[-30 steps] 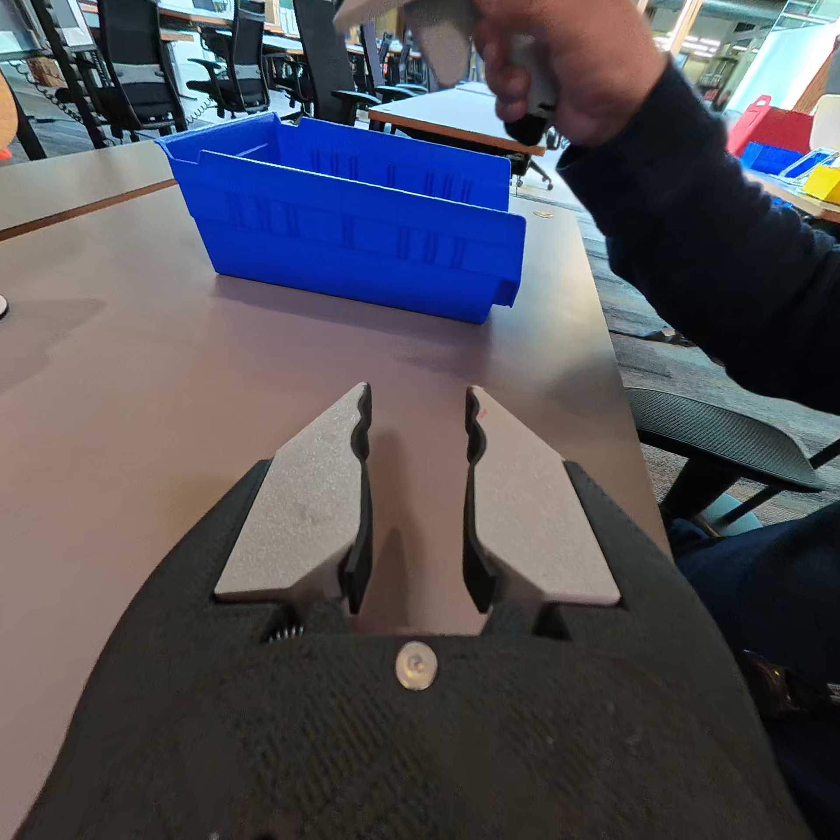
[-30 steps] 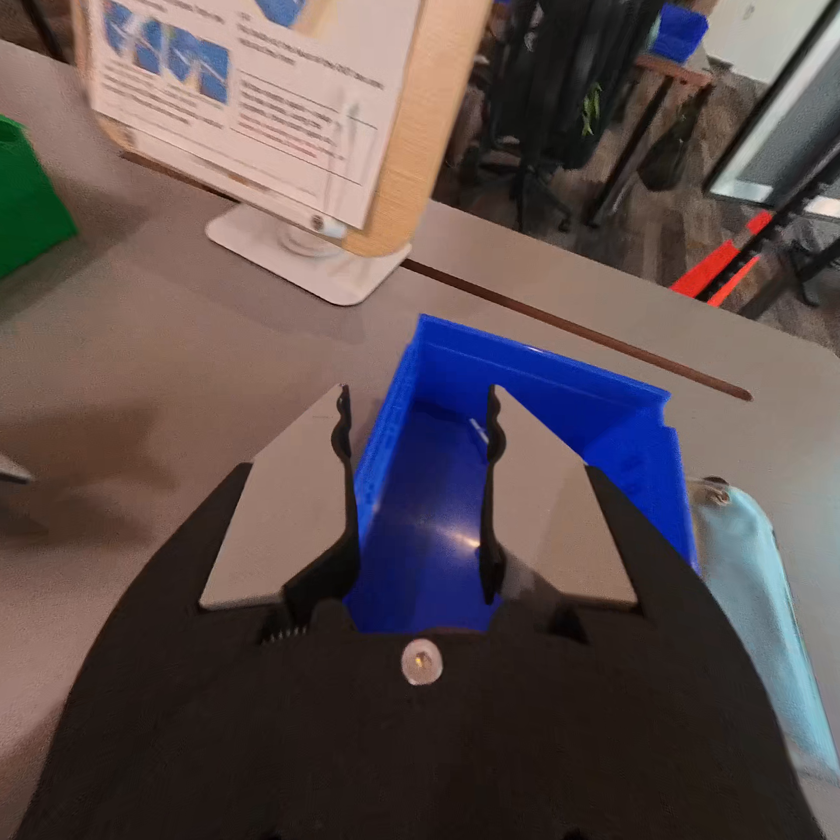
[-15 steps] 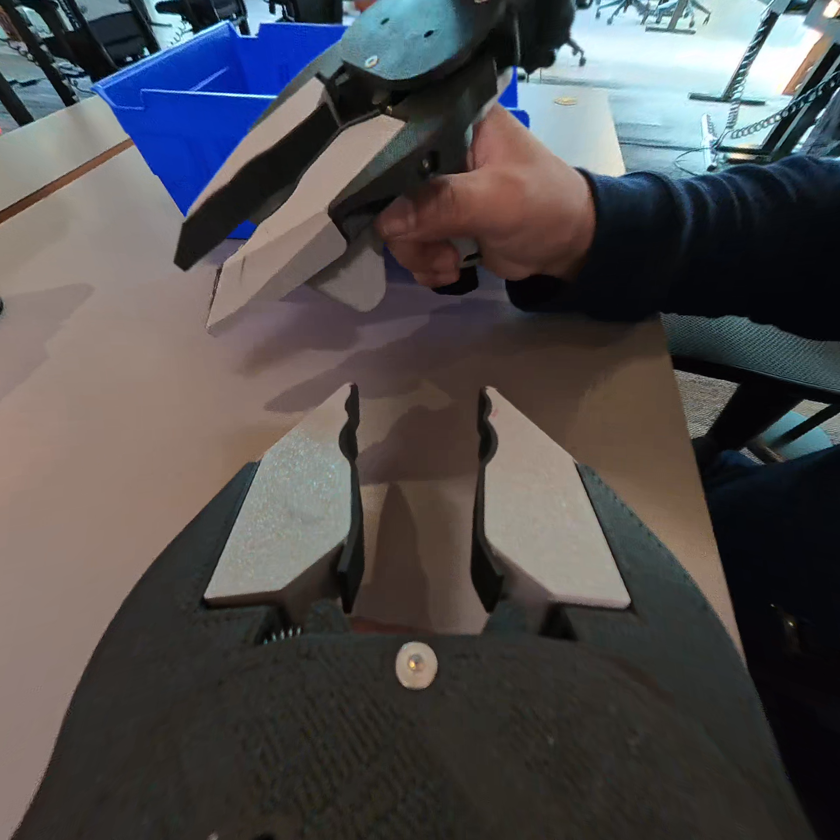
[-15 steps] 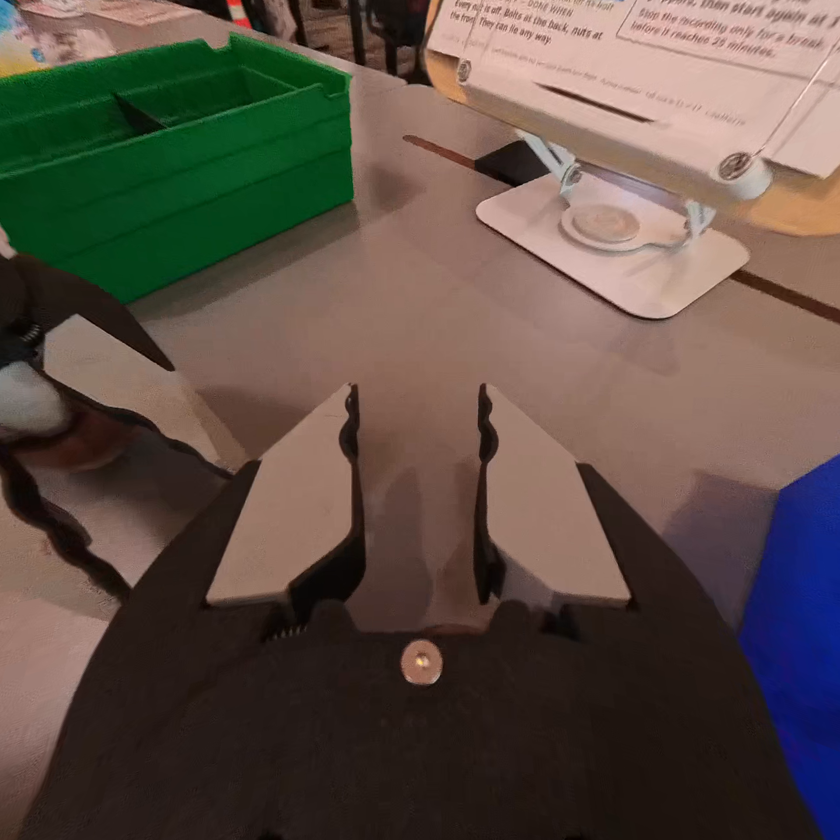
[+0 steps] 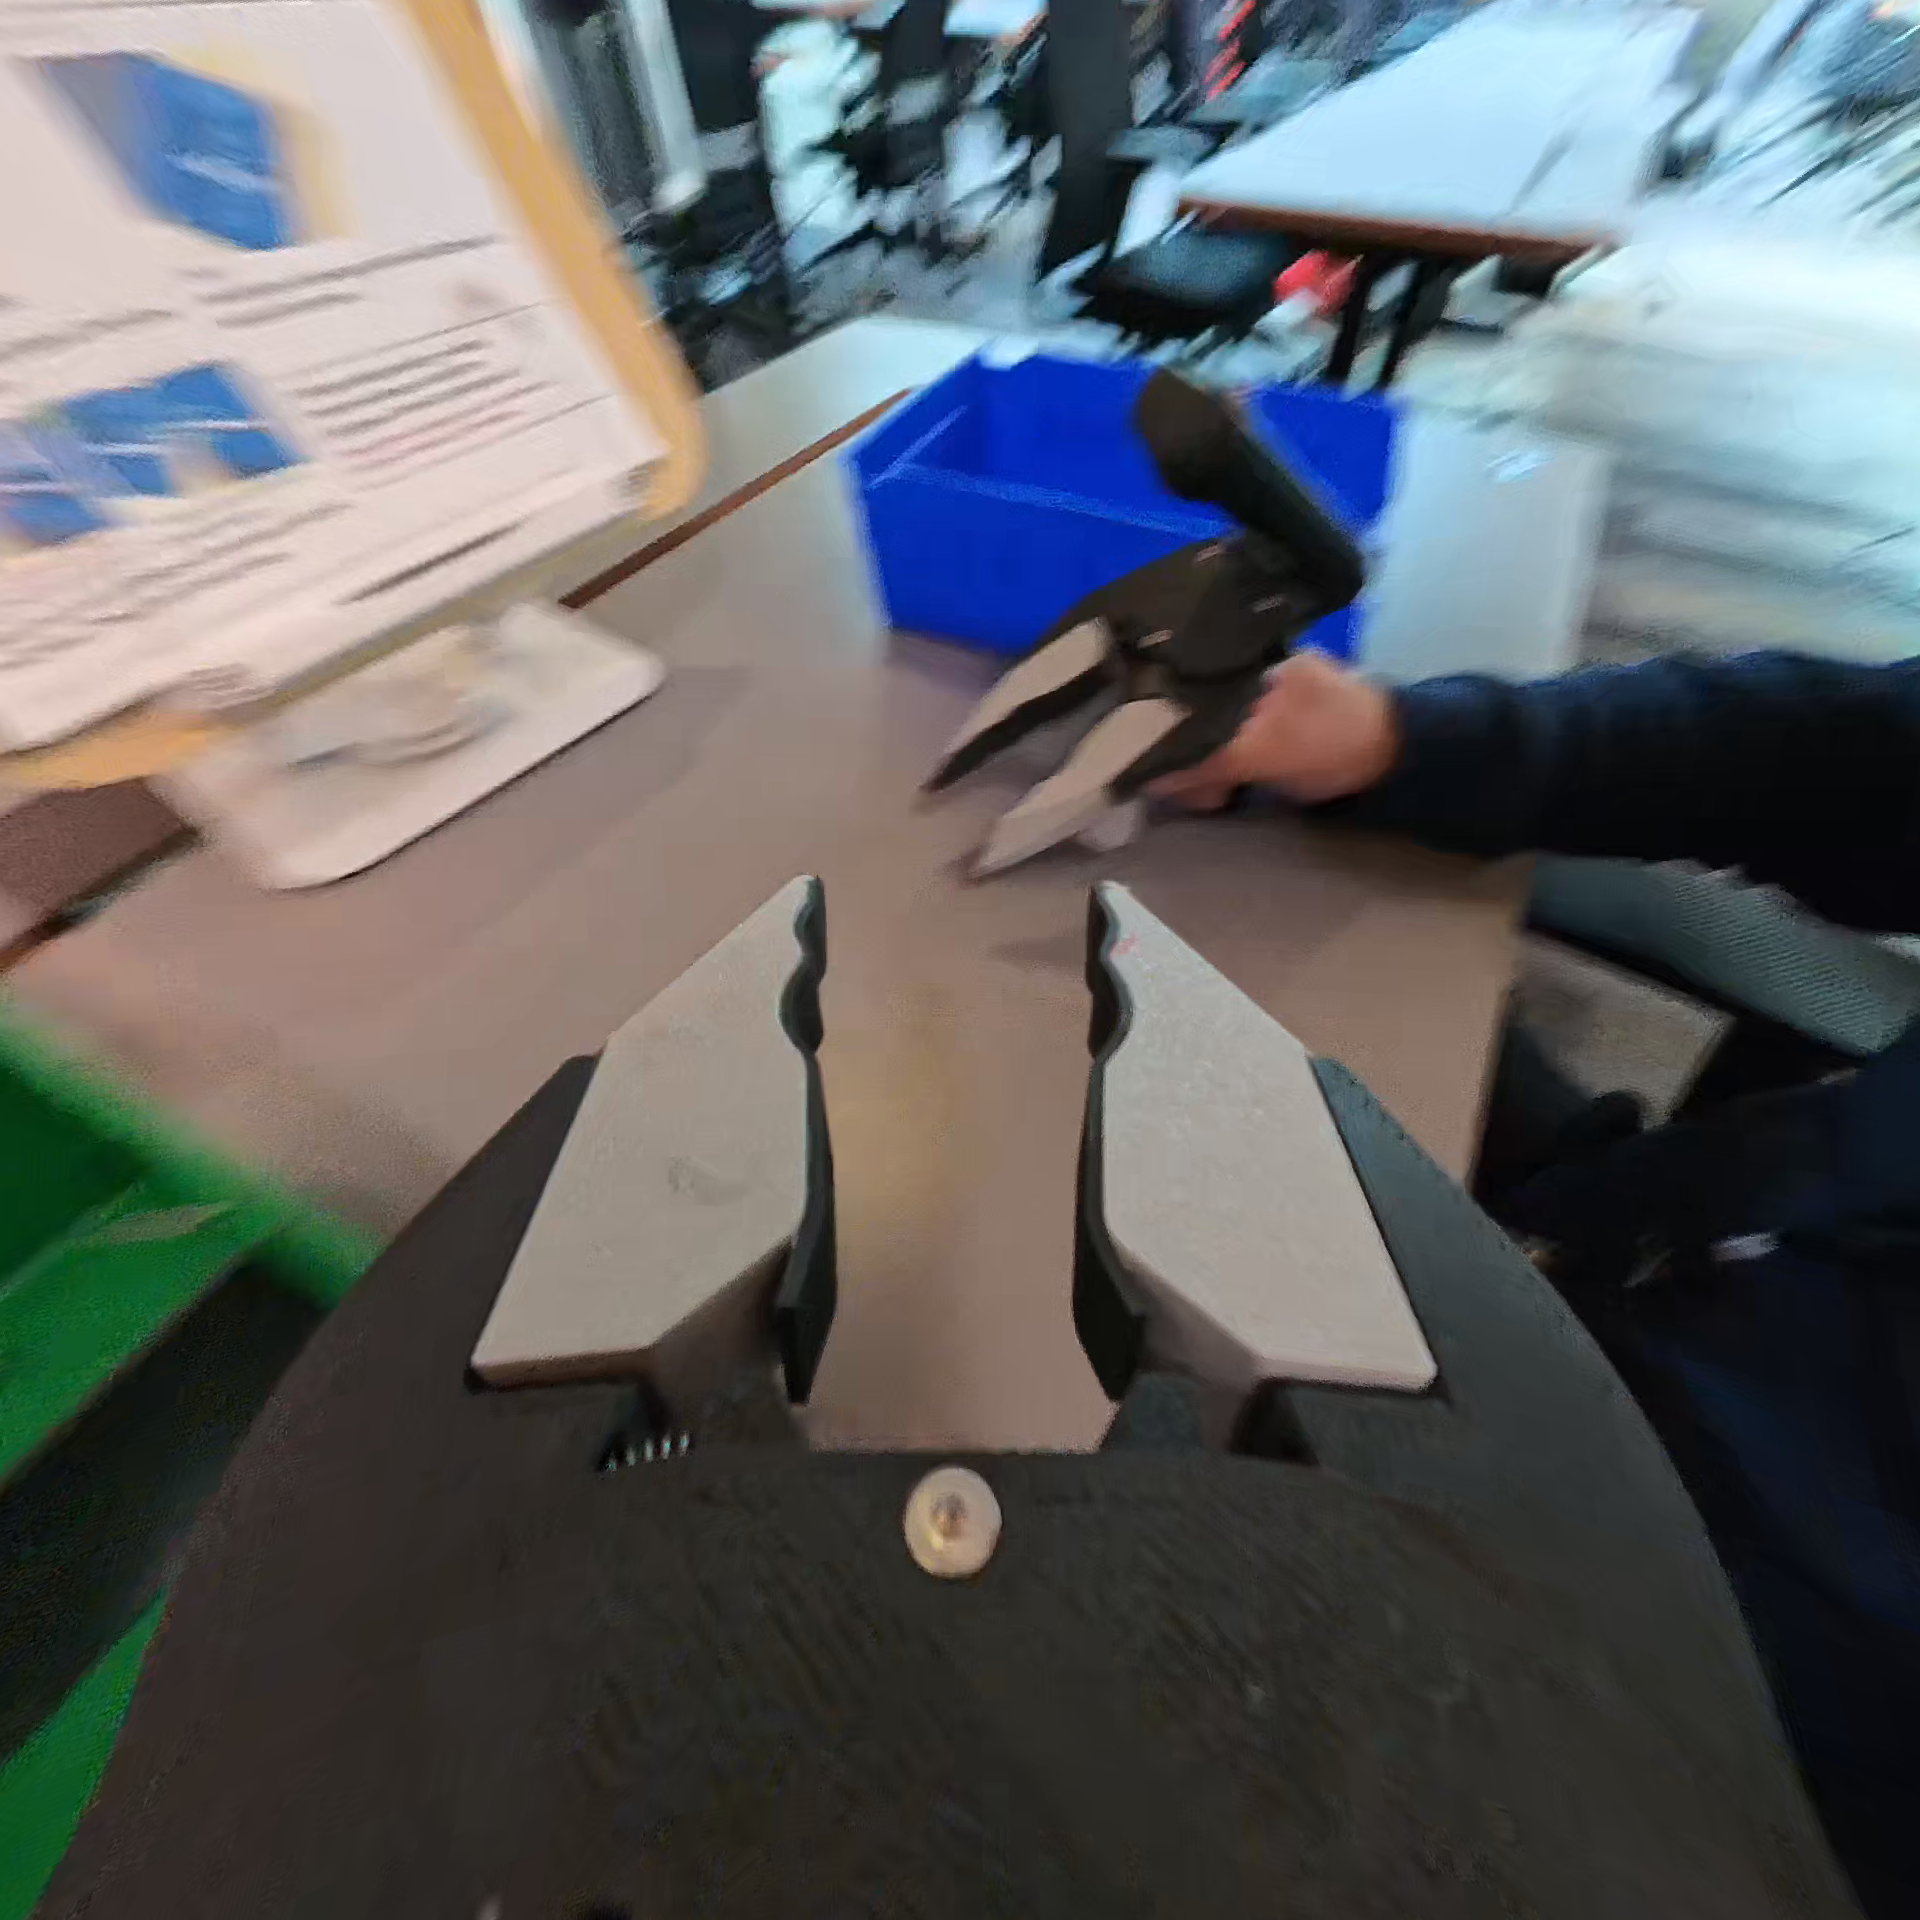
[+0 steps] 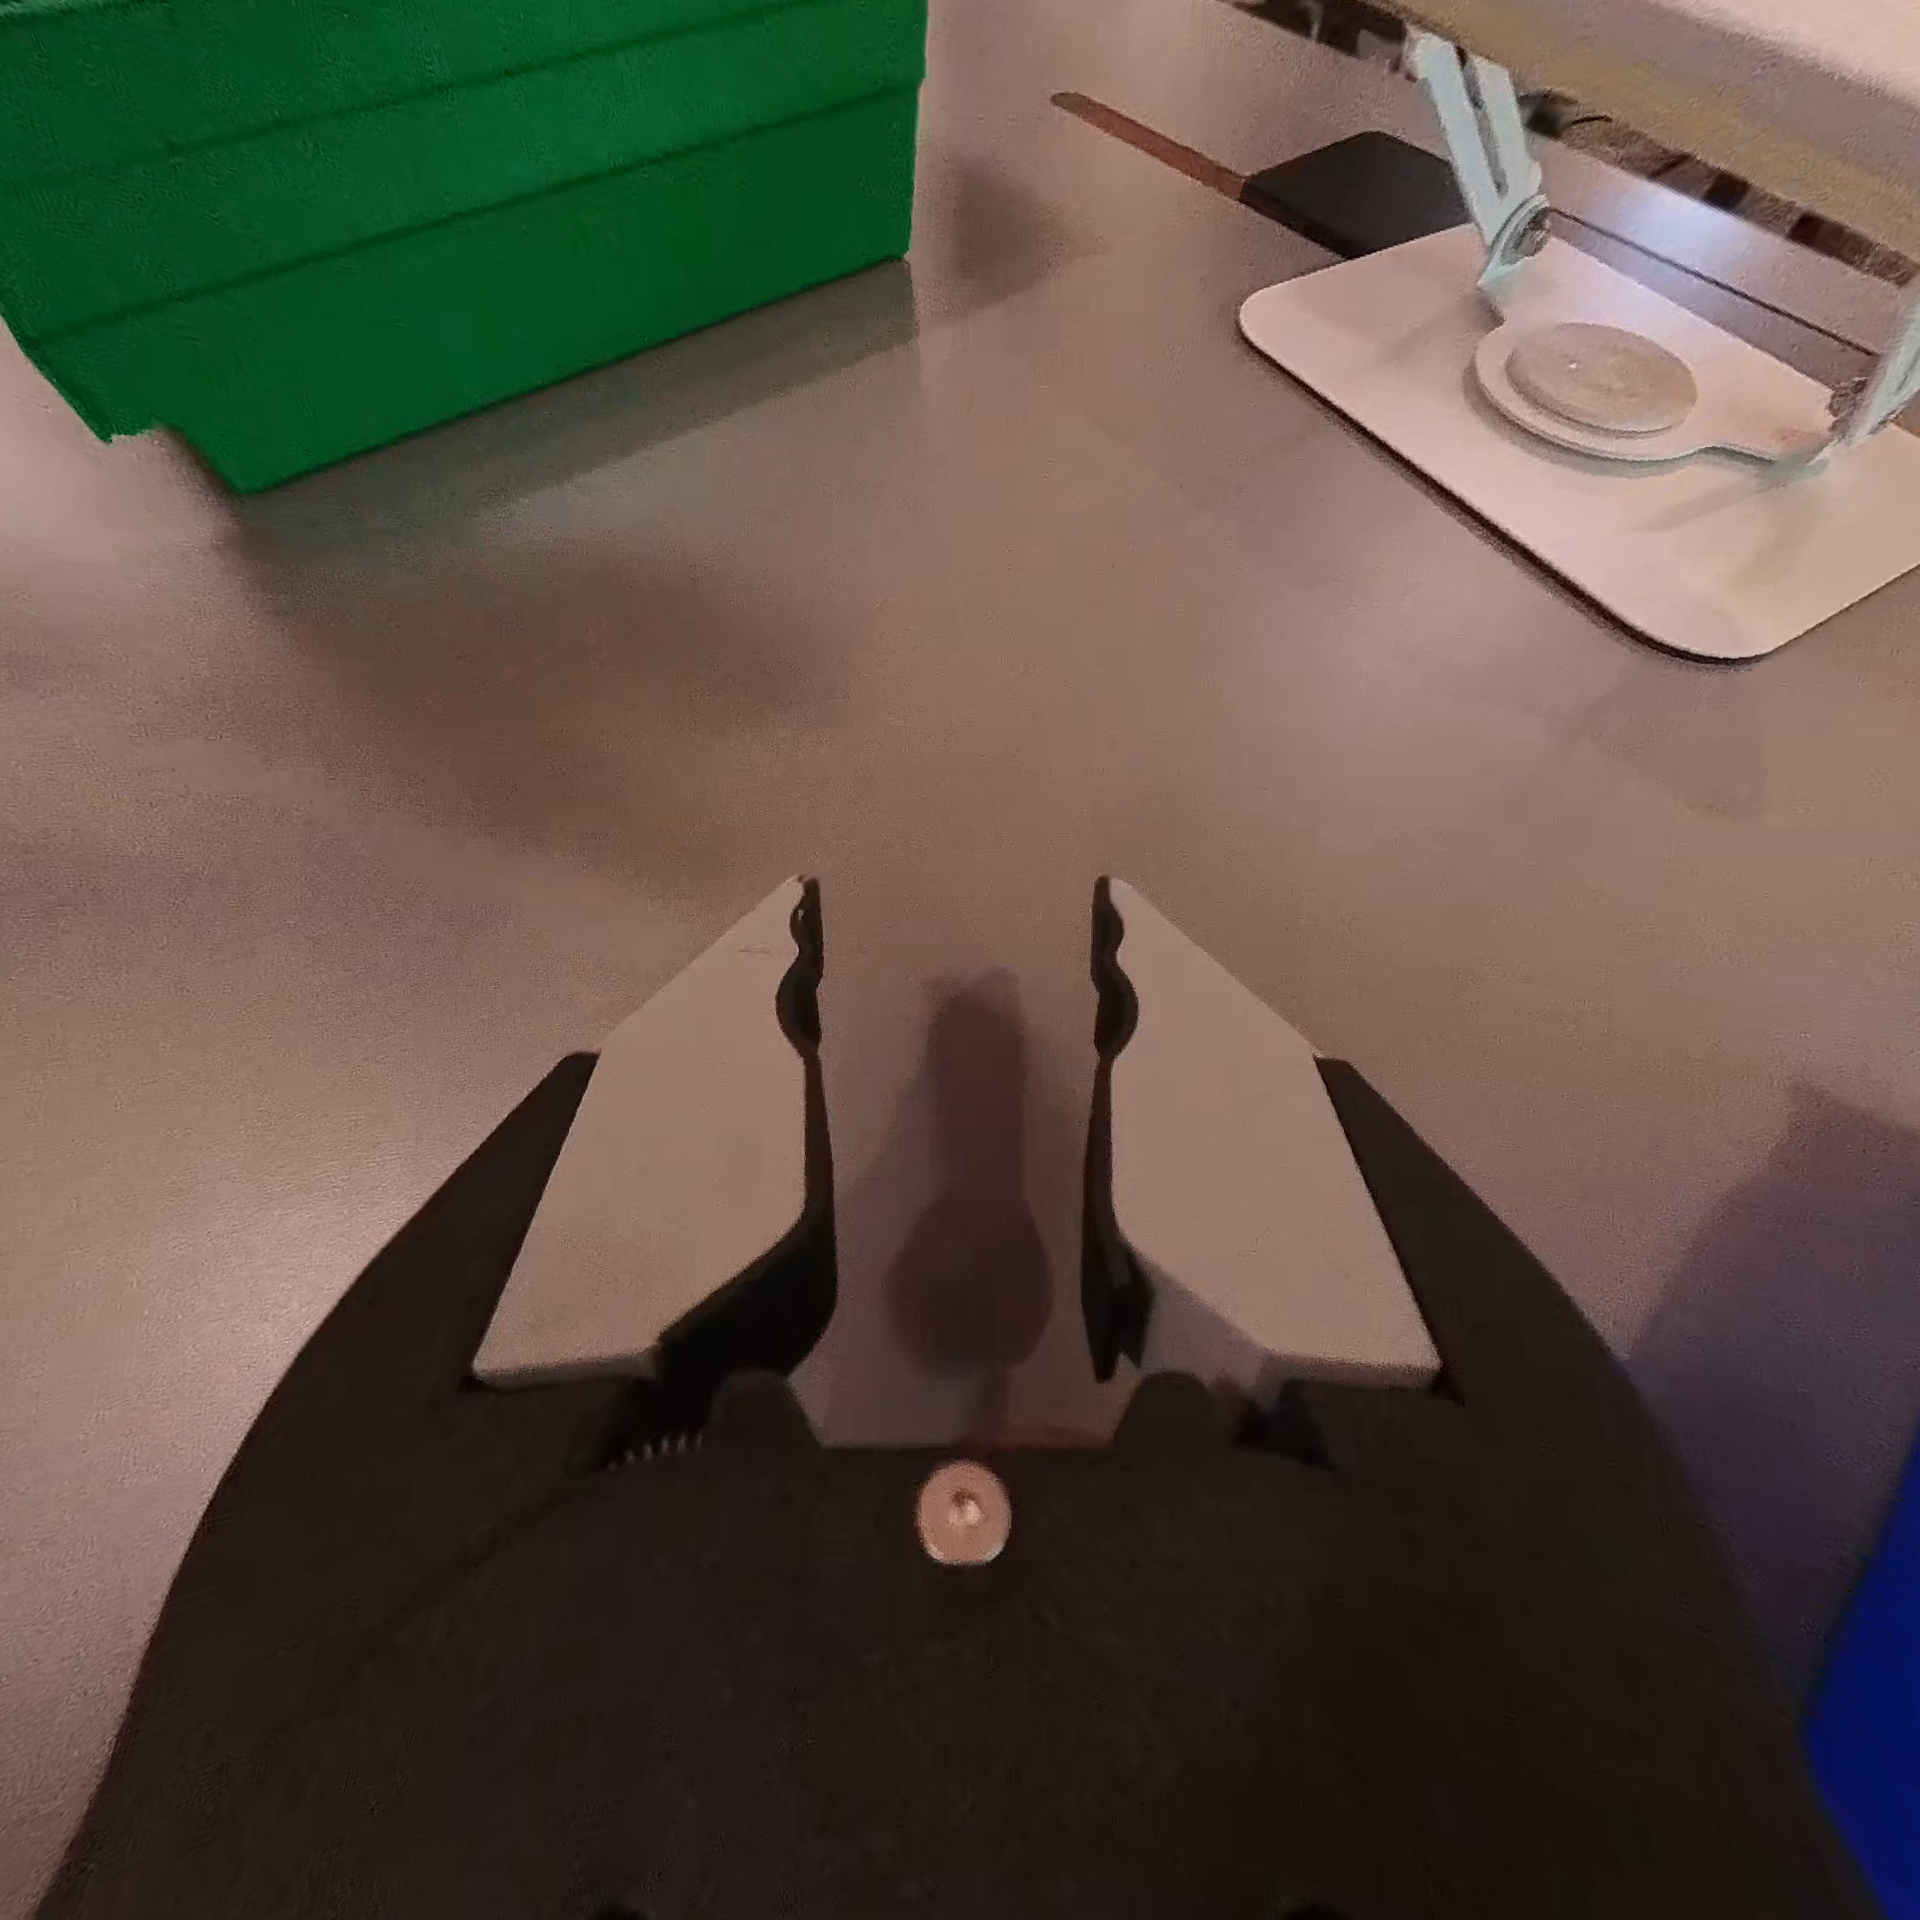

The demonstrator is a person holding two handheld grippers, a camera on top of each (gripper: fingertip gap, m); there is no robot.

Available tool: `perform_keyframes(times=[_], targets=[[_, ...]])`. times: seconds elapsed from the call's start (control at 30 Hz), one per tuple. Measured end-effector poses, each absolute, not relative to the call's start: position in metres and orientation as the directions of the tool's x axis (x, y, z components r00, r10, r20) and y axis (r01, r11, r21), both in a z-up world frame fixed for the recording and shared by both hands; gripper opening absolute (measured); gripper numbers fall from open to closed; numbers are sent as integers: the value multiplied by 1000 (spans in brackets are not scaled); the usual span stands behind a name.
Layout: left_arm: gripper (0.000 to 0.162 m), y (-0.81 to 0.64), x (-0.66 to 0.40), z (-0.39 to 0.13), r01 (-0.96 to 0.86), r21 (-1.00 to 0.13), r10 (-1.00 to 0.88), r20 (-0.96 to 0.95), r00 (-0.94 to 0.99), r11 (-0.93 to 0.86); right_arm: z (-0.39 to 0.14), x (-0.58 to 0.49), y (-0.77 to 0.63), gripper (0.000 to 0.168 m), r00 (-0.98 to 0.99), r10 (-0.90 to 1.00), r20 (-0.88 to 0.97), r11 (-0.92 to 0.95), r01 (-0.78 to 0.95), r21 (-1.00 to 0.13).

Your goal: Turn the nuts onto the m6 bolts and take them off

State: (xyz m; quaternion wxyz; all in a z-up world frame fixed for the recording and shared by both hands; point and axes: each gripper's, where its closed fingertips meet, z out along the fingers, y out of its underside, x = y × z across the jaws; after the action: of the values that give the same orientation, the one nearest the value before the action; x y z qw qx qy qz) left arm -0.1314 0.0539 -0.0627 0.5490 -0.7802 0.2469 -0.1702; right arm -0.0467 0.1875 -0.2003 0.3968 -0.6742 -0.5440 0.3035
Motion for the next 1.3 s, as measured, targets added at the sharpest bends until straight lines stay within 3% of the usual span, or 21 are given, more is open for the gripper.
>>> perform_keyframes(times=[0.07, 0.1, 0.23, 0.3, 0.47, 0.53, 0.73, 0.97, 1.13, 1.3], targets=[[47, 48, -199, -58, -302, -873, -454, -107, 885, -383, -203, -50, 182, 49, 200, 980, 15, -89, 502, -860], [36, 45, -233, -64, -355, -812, -423, -150, 894, -463, -203, -51, 179, 49, 191, 982, 6, -91, 499, -862], [34, 39, -351, -115, -479, -467, -375, -302, 876, -743, -203, -54, 176, 48, 180, 983, -25, -110, 482, -869], [33, 39, -388, -143, -544, -281, -424, -391, 817, -791, -202, -53, 177, 48, 183, 983, -21, -107, 475, -873], [37, 18, -426, -204, -647, 162, -657, -345, 670, -745, -200, -51, 178, 48, 197, 980, -30, -119, 460, -880], [34, 13, -439, -219, -656, 273, -710, -318, 629, -704, -199, -52, 177, 48, 194, 980, -37, -124, 456, -882], [35, 17, -446, -234, -669, 356, -755, -226, 616, -652, -201, -54, 170, 48, 165, 985, -42, -116, 470, -875], [27, 13, -467, -237, -654, 520, -816, -166, 554, -549, -199, -56, 158, 48, 124, 988, -96, -143, 466, -873], [23, 18, -475, -237, -684, 525, -847, -154, 509, -506, -198, -57, 152, 48, 100, 990, -96, -132, 470, -873], [8, 21, -478, -238, -694, 537, -867, -167, 469, -479, -198, -58, 148, 47, 85, 990, -109, -136, 471, -871]])
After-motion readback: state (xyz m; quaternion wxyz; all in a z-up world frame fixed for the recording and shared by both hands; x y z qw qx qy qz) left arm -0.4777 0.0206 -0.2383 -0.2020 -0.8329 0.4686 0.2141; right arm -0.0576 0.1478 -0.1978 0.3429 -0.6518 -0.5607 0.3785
